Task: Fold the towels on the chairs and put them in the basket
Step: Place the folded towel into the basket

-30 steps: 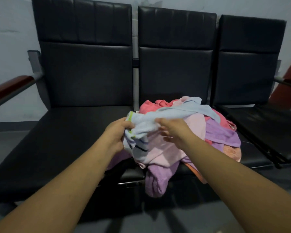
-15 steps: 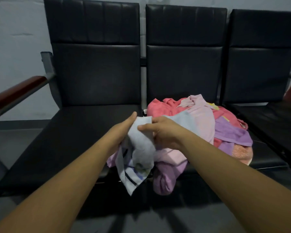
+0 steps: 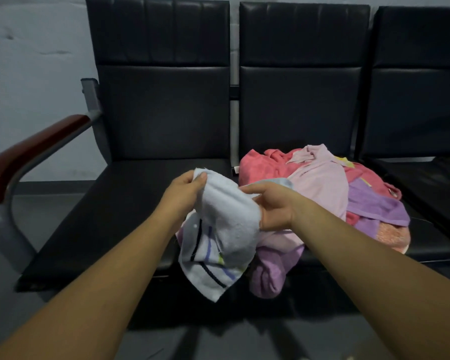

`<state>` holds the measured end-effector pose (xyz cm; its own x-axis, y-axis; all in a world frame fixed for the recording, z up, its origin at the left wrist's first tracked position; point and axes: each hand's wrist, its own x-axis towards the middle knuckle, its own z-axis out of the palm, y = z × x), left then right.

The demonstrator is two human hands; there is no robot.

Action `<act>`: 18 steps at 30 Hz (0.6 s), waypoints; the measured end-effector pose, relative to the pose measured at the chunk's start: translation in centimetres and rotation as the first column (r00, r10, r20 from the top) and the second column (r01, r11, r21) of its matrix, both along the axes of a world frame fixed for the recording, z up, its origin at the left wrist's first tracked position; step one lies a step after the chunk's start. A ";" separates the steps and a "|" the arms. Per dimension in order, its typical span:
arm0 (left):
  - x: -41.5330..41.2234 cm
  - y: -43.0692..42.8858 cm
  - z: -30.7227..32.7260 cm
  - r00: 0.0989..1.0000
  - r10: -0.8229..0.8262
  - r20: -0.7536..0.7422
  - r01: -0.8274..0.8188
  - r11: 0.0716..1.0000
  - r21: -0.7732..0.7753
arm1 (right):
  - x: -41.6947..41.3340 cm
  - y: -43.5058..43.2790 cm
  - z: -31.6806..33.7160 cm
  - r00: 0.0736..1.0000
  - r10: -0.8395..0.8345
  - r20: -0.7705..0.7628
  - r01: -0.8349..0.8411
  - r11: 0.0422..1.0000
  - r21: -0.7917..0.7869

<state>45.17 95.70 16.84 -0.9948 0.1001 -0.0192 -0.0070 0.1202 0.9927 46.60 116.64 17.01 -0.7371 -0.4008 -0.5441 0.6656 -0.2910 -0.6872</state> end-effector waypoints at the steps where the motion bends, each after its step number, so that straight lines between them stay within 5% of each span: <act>1: 0.1 -0.3 0.1 1.000 0.027 0.016 -0.027 0.999 0.025 | -0.1 -0.1 -0.1 0.999 0.030 -0.024 -0.029 1.000 0.006; 4: 0.1 -1.6 0.9 0.990 0.114 0.084 -0.118 0.991 0.056 | -0.6 0.2 -0.3 0.991 0.116 -0.067 -0.118 0.993 -0.026; 9: 0.3 -4.0 1.8 0.983 0.184 0.009 -0.178 0.961 -0.213 | -0.3 -0.2 -0.1 0.911 0.406 -0.077 -0.373 0.888 0.269; 13: 0.3 -5.7 1.5 0.957 0.289 -0.029 -0.289 0.937 -0.197 | -0.2 -0.5 -0.3 0.959 0.211 -0.191 -0.151 0.945 0.290; 18: 0.7 -6.0 1.2 0.970 0.214 0.111 -0.225 0.970 0.093 | -0.5 -1.6 -0.4 0.971 -0.098 -0.217 0.071 0.989 -0.129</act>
